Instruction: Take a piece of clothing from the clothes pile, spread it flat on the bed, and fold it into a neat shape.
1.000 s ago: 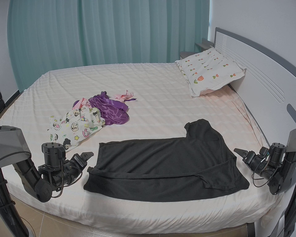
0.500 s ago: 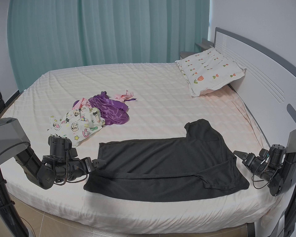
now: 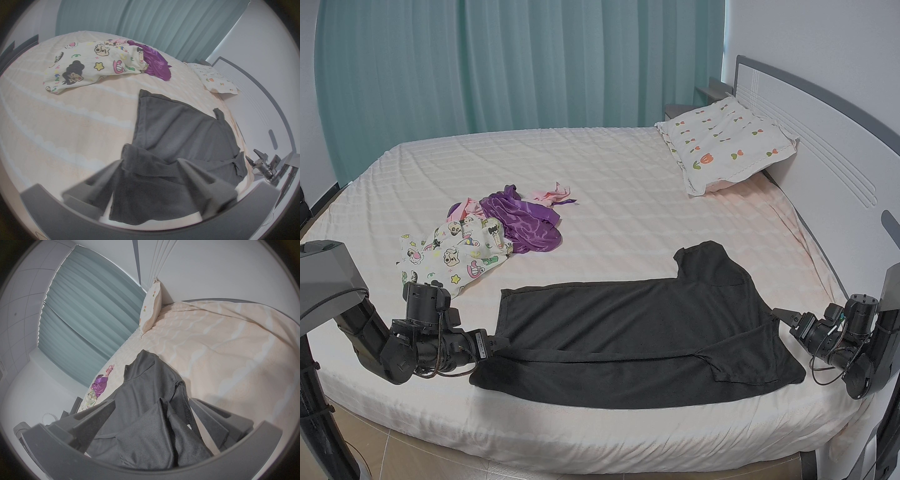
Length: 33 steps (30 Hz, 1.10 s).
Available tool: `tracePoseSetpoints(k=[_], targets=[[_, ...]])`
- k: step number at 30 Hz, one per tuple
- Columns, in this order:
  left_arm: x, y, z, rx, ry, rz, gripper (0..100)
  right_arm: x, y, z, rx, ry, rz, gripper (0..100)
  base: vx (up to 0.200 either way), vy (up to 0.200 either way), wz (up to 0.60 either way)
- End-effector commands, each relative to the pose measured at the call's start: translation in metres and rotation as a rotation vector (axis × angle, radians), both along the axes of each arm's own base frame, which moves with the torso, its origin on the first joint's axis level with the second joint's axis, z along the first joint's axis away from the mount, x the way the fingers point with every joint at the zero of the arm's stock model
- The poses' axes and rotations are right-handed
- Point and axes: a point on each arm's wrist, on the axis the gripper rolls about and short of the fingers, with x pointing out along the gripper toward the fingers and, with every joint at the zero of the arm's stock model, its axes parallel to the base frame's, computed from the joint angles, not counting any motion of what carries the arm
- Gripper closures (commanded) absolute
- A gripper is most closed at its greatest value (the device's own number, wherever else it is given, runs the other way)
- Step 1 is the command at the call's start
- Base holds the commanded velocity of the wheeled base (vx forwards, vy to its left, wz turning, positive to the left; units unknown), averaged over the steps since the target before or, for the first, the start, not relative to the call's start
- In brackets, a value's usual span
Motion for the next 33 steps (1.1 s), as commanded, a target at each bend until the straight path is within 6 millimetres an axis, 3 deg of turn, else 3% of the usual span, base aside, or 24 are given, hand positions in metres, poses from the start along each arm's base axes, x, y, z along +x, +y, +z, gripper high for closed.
tracePoseSetpoints(k=[1,10,17,30,31,33], targets=[[0.003,0.002,-0.007,0.027,0.015,0.042,100,-0.001,0.003,-0.001,-0.007,0.000,0.012,0,0.000,0.000,0.00],[0.001,0.003,-0.004,-0.034,0.034,0.203,100,-0.005,0.008,-0.009,-0.062,0.026,0.049,0,0.000,0.000,0.00],[0.000,0.003,0.004,-0.089,0.028,0.256,100,0.001,0.018,-0.010,-0.086,0.006,0.097,0,0.000,0.000,0.00],[-0.002,0.002,0.005,-0.117,0.035,0.275,100,0.013,0.019,-0.024,-0.157,0.001,0.133,0,0.000,0.000,0.00],[-0.002,0.002,0.005,-0.117,0.035,0.275,100,0.014,0.019,-0.024,-0.162,-0.005,0.135,100,0.000,0.000,0.00],[-0.002,0.002,0.005,-0.116,0.036,0.276,100,0.015,0.019,-0.024,-0.168,-0.008,0.137,100,0.000,0.000,0.00]])
